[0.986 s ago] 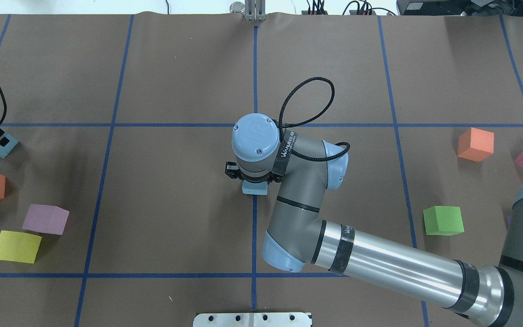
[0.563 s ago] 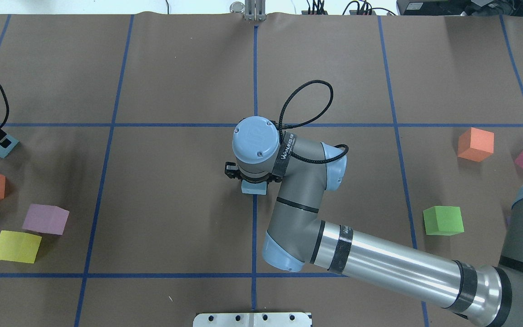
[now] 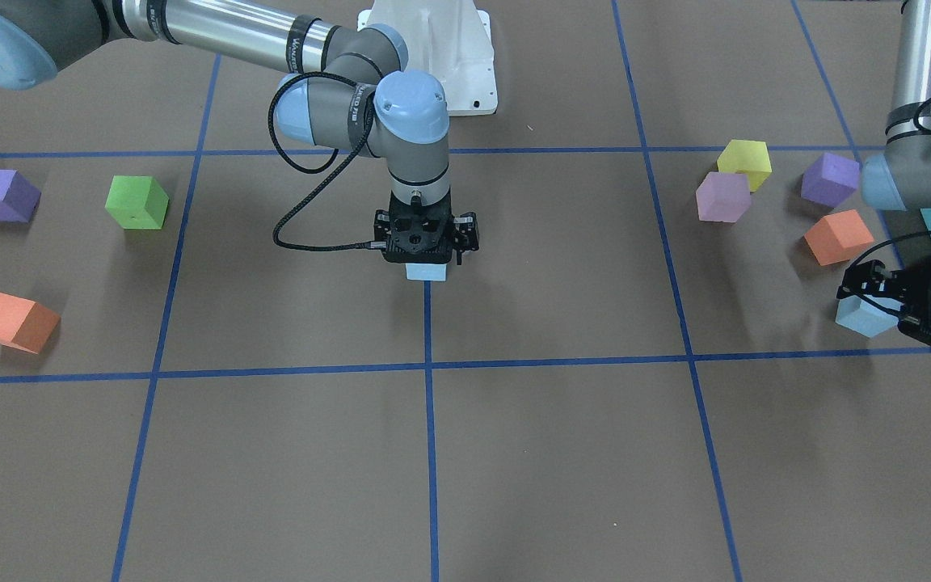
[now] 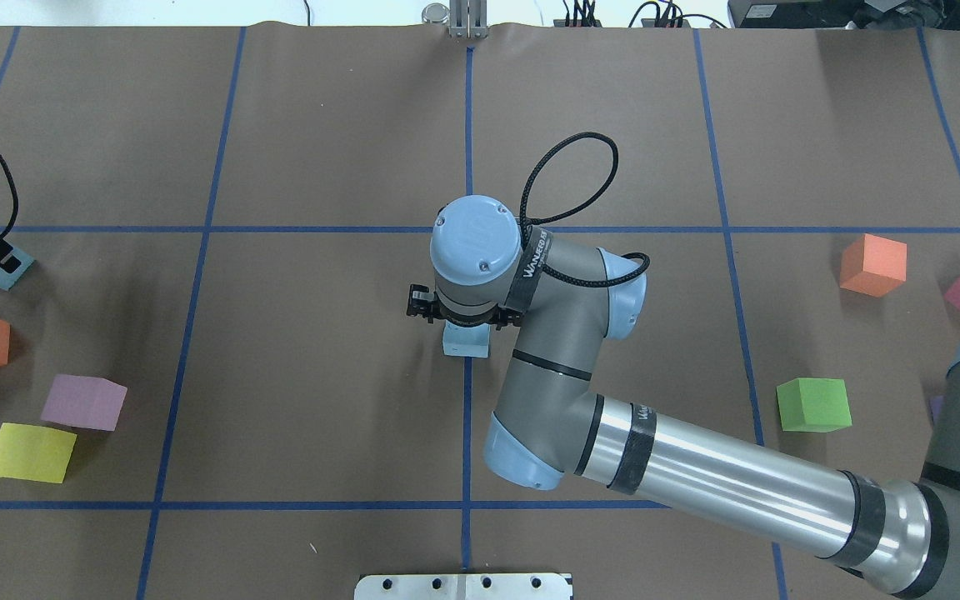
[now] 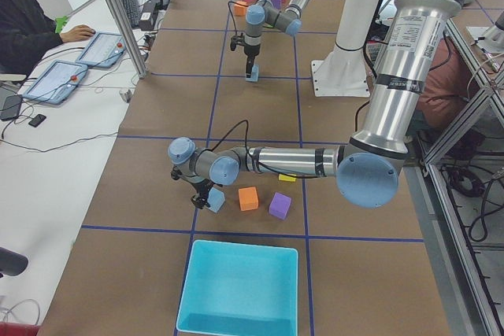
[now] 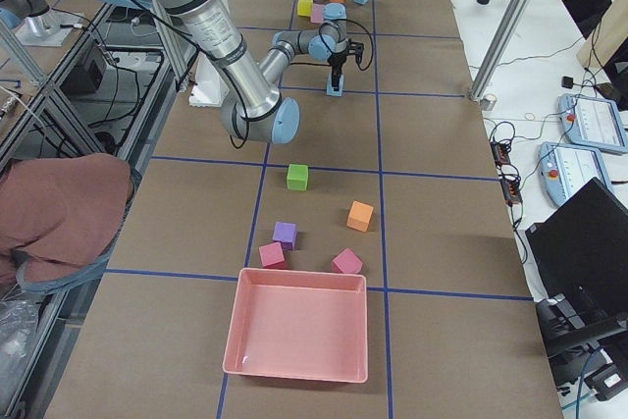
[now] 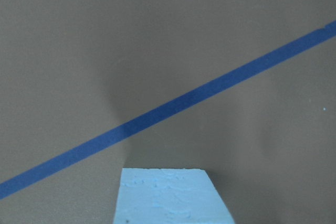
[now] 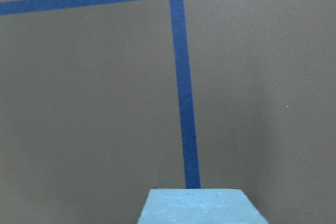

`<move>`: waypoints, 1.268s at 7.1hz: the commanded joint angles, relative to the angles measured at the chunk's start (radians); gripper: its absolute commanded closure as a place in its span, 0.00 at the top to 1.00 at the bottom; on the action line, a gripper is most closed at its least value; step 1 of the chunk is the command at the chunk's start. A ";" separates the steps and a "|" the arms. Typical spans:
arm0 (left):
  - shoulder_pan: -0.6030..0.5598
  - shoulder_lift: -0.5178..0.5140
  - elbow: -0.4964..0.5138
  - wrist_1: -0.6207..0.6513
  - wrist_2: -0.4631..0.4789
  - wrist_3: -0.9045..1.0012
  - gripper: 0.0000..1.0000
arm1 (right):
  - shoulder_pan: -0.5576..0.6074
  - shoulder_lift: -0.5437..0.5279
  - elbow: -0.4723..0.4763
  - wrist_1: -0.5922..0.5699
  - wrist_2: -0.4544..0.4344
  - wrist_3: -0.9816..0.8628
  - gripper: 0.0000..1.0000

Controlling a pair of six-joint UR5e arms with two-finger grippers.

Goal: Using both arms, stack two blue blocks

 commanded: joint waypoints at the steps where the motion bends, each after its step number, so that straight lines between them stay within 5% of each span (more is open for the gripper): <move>1: 0.000 -0.002 0.000 0.000 0.000 -0.002 0.78 | 0.047 -0.007 0.038 -0.005 0.067 -0.007 1.00; 7: 0.002 -0.030 -0.006 0.017 -0.003 -0.017 0.60 | 0.091 -0.061 0.128 -0.047 0.115 -0.039 1.00; 9: 0.000 -0.116 -0.047 0.104 -0.058 -0.122 0.60 | 0.147 -0.194 0.264 -0.075 0.177 -0.136 1.00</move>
